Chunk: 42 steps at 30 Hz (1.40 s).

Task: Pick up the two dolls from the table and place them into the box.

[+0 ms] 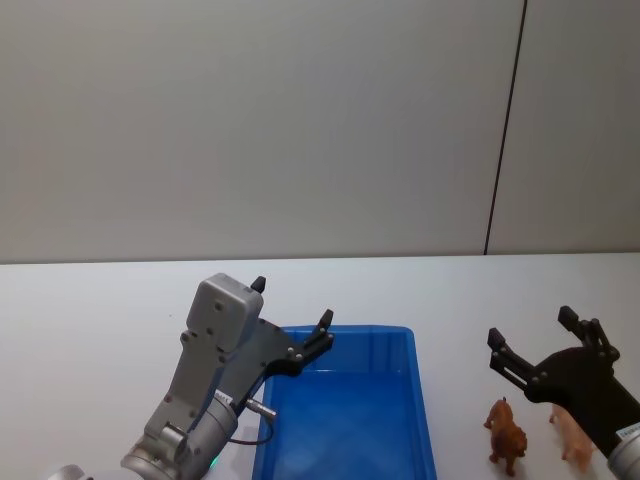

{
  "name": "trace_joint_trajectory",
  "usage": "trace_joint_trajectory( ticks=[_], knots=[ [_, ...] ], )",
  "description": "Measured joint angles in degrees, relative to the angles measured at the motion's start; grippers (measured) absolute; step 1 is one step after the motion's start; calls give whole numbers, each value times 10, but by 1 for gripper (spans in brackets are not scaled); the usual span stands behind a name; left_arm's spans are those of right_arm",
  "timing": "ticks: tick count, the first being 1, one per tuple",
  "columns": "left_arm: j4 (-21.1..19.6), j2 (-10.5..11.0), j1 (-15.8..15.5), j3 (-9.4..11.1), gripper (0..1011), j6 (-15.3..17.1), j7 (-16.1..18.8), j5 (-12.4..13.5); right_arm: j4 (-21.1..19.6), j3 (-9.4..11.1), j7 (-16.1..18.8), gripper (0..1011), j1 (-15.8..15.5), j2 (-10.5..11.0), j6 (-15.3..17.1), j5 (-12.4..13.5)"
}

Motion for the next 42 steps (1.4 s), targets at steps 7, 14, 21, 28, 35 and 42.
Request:
trace_joint_trajectory(
  ticks=[7,14,21,28,35,42],
  knots=[
    [0,0,0,0,1002,0,0,0,0,0,0,1001,0,0,0,0],
    [0,0,0,0,1002,0,0,0,0,0,0,1001,0,0,0,0],
    [0,0,0,0,1002,0,0,0,0,0,0,1001,0,0,0,0],
    [0,0,0,0,1002,0,0,0,4,4,3,1001,2,3,3,5],
    [0,0,0,0,1002,0,0,0,14,17,14,1001,4,15,20,22],
    [0,0,0,0,1002,0,0,0,20,29,24,1001,-3,31,38,36]
  ],
)
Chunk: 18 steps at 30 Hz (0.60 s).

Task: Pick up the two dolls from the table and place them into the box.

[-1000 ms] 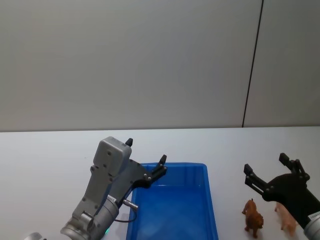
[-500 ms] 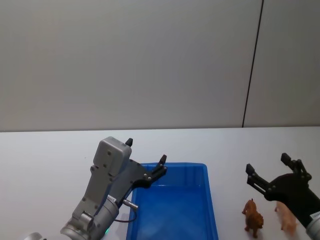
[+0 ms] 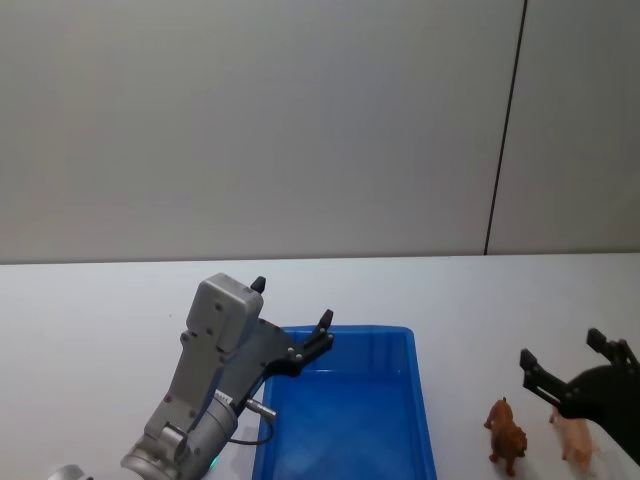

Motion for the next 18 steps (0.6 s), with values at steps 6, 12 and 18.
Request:
trace_joint_trajectory(
  ticks=[6,12,18],
  knots=[
    [0,0,0,0,1002,0,0,0,1,8,5,1001,-13,14,14,8],
    [0,0,0,0,1002,0,0,0,1,13,6,1001,-23,22,31,14],
    [0,0,0,0,1002,0,0,0,7,16,7,1001,-31,26,51,17]
  ],
)
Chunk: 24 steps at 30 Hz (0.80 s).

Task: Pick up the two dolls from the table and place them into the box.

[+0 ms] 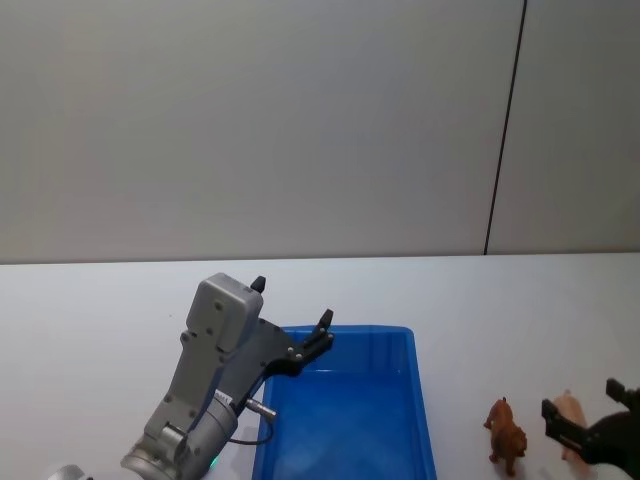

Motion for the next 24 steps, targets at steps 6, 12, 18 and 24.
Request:
trace_joint_trajectory(
  ticks=[6,12,18,24],
  knots=[
    [0,0,0,0,1002,0,0,0,12,0,0,1001,-2,0,19,-1],
    [0,0,0,0,1002,0,0,0,24,-3,-1,1001,2,-4,31,-4],
    [0,0,0,0,1002,0,0,0,39,-6,-2,1001,9,-10,42,-9],
    [0,0,0,0,1002,0,0,0,50,-8,-4,962,15,-15,52,-14]
  ],
)
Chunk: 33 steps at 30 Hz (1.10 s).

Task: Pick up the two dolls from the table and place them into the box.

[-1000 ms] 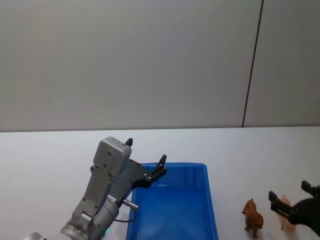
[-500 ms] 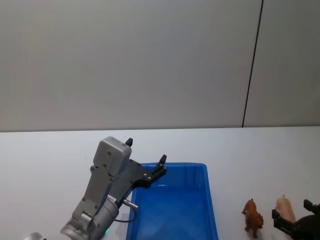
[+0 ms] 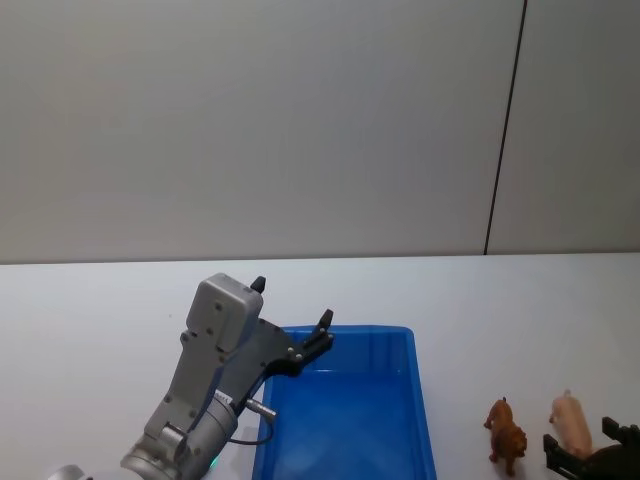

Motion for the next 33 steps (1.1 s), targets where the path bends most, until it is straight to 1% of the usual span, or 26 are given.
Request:
trace_joint_trajectory(
  ticks=[2,3,4,6,7,8,9,10,11,12,13,14,16,17,19,22,28,33],
  knots=[
    [0,0,0,0,1002,0,0,0,4,-1,-1,910,2,-2,4,-2],
    [0,0,0,0,1002,0,0,0,5,-1,-1,901,3,-2,5,-2],
    [0,0,0,0,1002,0,0,0,6,-1,-1,845,4,-2,7,-3],
    [0,0,0,0,1002,0,0,0,8,-1,-2,831,6,-3,10,-4],
    [0,0,0,0,1002,0,0,0,10,-1,-2,794,7,-4,12,-4],
    [0,0,0,0,1002,0,0,0,11,-1,-2,780,8,-5,14,-5],
    [0,0,0,0,1002,0,0,0,13,-2,-2,728,10,-5,17,-6],
    [0,0,0,0,1002,0,0,0,14,-2,-3,704,11,-6,18,-6],
    [0,0,0,0,1002,0,0,0,15,-2,-3,643,12,-6,20,-7],
    [0,0,0,0,1002,0,0,0,16,-2,-3,643,13,-7,21,-8],
    [0,0,0,0,1002,0,0,0,16,-2,-3,601,13,-7,22,-8],
    [0,0,0,0,1002,0,0,0,17,-2,-4,588,15,-7,24,-9],
    [0,0,0,0,1002,0,0,0,18,-2,-4,503,16,-8,25,-10],
    [0,0,0,0,1002,0,0,0,19,-2,-4,445,18,-9,27,-11],
    [0,0,0,0,1002,0,0,0,20,-2,-4,403,19,-9,28,-12],
    [0,0,0,0,1002,0,0,0,20,-2,-4,359,22,-10,28,-16],
    [0,0,0,0,1002,0,0,0,17,-2,-3,359,28,-11,20,-28],
    [0,0,0,0,1002,0,0,0,6,-3,5,359,38,-14,8,-41]
  ],
)
